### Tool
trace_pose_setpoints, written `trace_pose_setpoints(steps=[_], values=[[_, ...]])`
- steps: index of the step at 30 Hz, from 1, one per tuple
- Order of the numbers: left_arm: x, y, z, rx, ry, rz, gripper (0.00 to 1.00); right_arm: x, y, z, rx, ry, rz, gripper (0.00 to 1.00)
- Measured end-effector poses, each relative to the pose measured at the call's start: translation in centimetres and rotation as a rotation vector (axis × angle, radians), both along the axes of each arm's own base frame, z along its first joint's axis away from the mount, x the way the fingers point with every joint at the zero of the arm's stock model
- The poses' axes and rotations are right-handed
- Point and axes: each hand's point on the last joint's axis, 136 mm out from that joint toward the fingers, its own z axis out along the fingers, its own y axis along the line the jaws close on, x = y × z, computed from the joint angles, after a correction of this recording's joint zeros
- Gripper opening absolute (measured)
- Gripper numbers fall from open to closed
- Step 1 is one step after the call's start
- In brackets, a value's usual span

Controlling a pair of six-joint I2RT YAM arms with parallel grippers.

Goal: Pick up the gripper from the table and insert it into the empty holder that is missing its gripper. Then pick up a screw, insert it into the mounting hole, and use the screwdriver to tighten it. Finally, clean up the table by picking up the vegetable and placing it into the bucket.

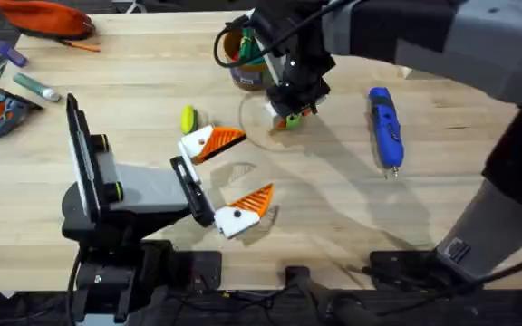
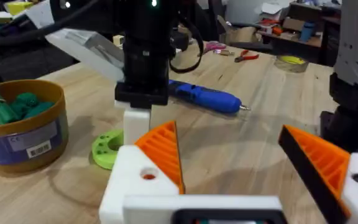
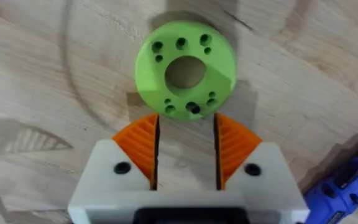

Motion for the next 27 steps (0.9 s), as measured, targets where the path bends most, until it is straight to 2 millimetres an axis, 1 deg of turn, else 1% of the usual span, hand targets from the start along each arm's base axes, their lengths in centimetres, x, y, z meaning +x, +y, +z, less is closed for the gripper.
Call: trace_pose_setpoints(steps=[5,9,17,20,24,27], values=[[0.0,0.0,0.0,0.0,0.0,0.0,0.985,0.2,0.1,-1.1,-0.009,0.012,-0.002,0.409],[0.0,0.0,0.0,0.0,0.0,0.0,0.985,0.6,0.2,-1.0,0.001,-0.001,-0.005,0.364],[0.0,0.0,0.0,0.001,-0.001,0.0,0.986,1.2,0.5,-0.9,0.018,-0.023,-0.009,0.342],[0.0,0.0,0.0,0.001,-0.002,0.0,0.987,1.4,0.4,-0.9,0.021,-0.028,-0.013,0.304],[0.0,0.0,0.0,0.001,-0.002,0.0,0.988,1.3,0.1,-1.0,0.015,-0.02,-0.018,0.289],[0.0,0.0,0.0,0.001,-0.002,0.0,0.987,1.4,0.0,-1.2,0.012,-0.015,-0.021,0.239]])
